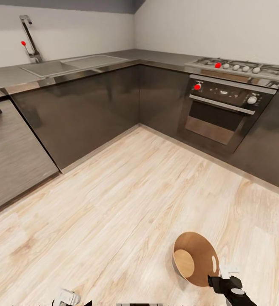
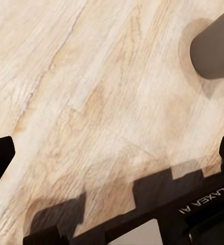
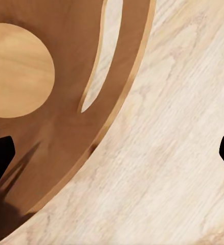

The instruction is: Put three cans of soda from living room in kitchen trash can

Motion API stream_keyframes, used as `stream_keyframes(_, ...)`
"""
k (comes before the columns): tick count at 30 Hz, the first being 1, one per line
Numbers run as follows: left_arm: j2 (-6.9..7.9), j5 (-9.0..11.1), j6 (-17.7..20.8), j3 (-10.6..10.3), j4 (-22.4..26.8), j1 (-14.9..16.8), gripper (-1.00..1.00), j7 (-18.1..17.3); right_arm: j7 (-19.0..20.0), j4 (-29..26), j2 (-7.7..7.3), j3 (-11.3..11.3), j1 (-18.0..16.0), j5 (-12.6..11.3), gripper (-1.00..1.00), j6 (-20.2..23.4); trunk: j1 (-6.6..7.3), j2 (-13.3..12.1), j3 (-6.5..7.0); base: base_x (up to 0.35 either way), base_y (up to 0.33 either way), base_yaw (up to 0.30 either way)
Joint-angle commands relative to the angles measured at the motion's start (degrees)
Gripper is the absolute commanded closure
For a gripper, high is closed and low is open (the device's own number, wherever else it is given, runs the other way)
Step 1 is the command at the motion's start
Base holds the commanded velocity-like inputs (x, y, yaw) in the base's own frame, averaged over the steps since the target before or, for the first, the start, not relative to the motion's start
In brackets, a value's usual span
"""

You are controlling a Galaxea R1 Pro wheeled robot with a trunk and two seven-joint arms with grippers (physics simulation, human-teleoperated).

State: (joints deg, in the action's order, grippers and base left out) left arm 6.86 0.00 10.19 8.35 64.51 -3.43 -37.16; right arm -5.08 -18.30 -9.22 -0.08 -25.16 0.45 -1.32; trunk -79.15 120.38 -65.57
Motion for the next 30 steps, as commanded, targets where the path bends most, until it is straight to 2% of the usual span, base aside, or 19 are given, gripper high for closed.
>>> stream_keyframes(1,0.02,0.0,0.0,0.0,0.0,0.0,-1.0,0.0,-0.02,0.02,0.0,-0.01,0.0,-0.01,-1.0,0.0,0.0,0.0,-0.04,0.0,0.0,0.0)
stream_keyframes(6,0.0,0.0,0.0,0.0,0.0,0.0,-1.0,-0.01,-0.02,0.02,0.0,-0.01,-0.01,-0.01,-1.0,0.0,-1.1,2.01,-1.28,0.0,0.0,0.0)
stream_keyframes(8,0.0,0.0,0.0,0.0,0.0,0.0,-1.0,-0.01,-0.02,0.02,0.0,-0.01,-0.02,-0.01,-1.0,-0.03,-1.1,2.01,-1.42,0.0,0.0,0.0)
stream_keyframes(30,0.02,-0.01,0.0,0.06,0.0,0.0,-1.0,0.03,-0.02,0.02,0.0,-0.01,0.0,-0.01,-1.0,-0.13,-1.1,2.01,-1.56,0.029,0.0,0.0)
